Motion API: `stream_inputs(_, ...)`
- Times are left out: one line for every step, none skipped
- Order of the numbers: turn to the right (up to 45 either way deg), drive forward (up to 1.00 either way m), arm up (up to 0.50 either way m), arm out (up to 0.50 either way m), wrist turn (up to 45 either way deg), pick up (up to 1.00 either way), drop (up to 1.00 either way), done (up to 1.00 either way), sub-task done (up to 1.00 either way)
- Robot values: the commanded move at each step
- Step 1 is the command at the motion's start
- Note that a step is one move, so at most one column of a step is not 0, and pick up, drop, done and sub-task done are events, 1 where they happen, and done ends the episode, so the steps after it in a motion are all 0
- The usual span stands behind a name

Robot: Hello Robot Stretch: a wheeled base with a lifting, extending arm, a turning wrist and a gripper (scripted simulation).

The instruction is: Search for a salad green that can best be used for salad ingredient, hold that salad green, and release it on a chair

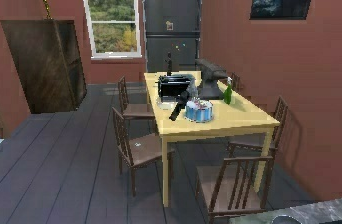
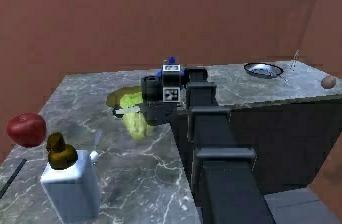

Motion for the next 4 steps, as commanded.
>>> stream_inputs(0.0, 0.00, -0.10, 0.00, 0.0, 0.00, 0.00, 0.00, 0.00)
stream_inputs(0.0, 0.00, 0.00, 0.00, 0.0, 1.00, 0.00, 0.00, 0.00)
stream_inputs(0.0, 0.00, 0.10, 0.00, 0.0, 0.00, 0.00, 0.00, 0.00)
stream_inputs(0.0, 0.00, 0.00, 0.00, -45.0, 0.00, 0.00, 0.00, 0.00)
